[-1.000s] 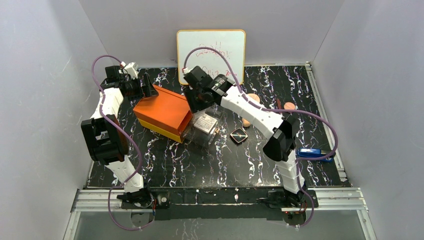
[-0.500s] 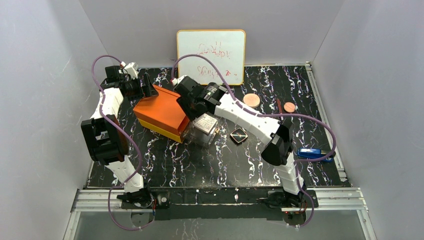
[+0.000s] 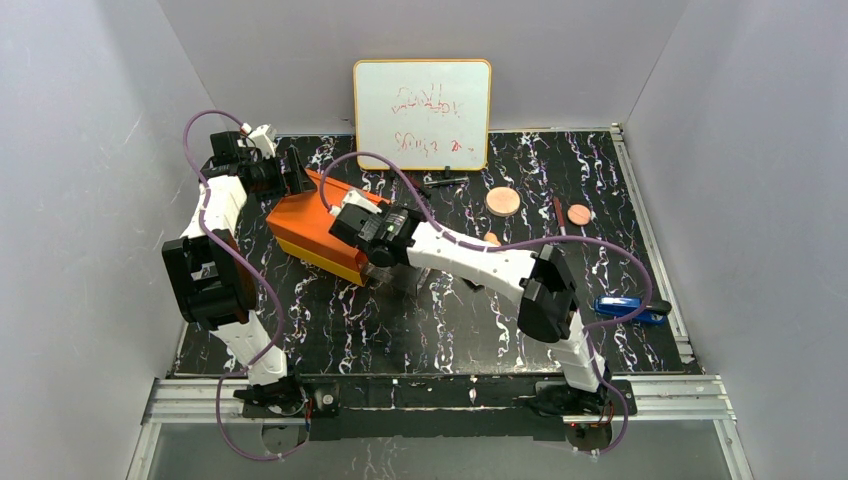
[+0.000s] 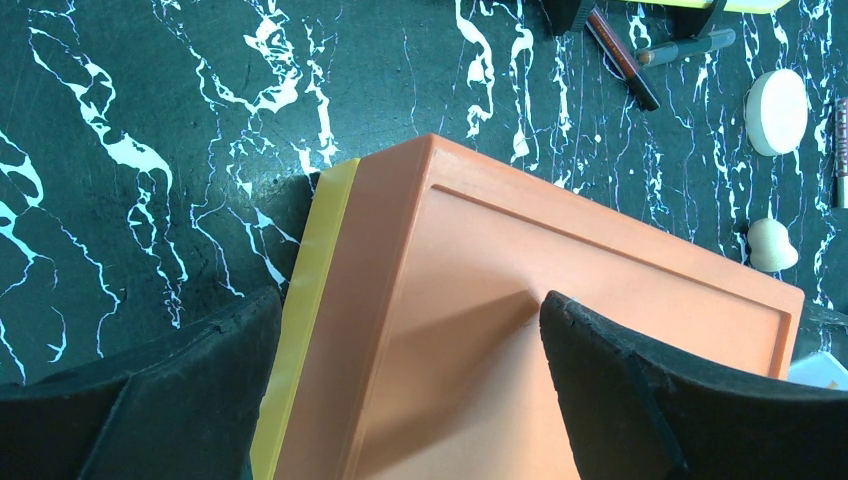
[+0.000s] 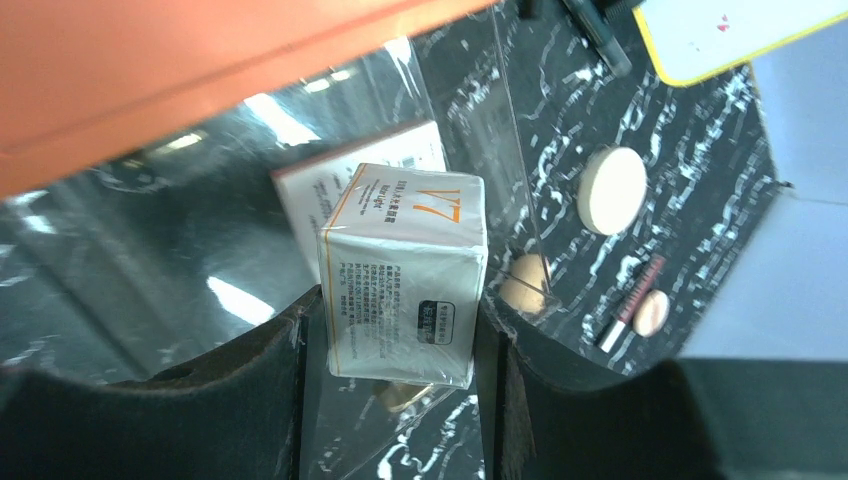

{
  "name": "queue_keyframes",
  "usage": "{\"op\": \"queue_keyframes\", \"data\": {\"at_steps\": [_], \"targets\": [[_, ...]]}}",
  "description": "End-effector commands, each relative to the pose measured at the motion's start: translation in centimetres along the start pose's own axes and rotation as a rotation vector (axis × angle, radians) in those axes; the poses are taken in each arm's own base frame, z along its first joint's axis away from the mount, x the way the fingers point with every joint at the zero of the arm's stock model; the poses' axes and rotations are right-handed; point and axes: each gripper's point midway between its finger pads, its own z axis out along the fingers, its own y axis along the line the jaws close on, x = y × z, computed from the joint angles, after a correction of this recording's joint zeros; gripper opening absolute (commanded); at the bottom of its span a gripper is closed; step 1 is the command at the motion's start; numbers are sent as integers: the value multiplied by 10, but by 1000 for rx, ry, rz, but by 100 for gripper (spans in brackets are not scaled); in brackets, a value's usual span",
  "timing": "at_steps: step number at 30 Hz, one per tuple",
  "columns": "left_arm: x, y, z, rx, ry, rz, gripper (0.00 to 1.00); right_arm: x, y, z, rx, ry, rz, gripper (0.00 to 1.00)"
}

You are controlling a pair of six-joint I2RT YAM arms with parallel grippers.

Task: Organize the makeup
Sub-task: Place the makeup in the drawer.

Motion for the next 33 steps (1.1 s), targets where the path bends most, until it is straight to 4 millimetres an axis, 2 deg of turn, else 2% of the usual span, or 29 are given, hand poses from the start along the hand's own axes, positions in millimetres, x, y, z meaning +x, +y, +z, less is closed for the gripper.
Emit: {"op": "queue_keyframes", "data": {"at_steps": [1,9,11,19,22,24,33], "targets": [[-18,-15,-20,4,-50,40,98,1,-33,-5,176,-32,-34,1],[-18,-15,-20,3,-51,40,99,6,-33,5,220,-17,-63,1],[-19,-15,-21,3,-52,41,98,4,-32,5,215,-20,-60,11],[-17,-14,-20,0,-48,40,98,-8,-31,-4,169,-53,-30,40],[-17,-14,-20,0,-48,41,98,-10,-29,-6,153,-56,-30,59],[-17,-14,-20,0,-48,41,98,-9,-28,-5,147,-54,-31,68],[-17,-15,-21,0,-50,42,98,-6,-23,-4,132,-38,-31,73]]}}
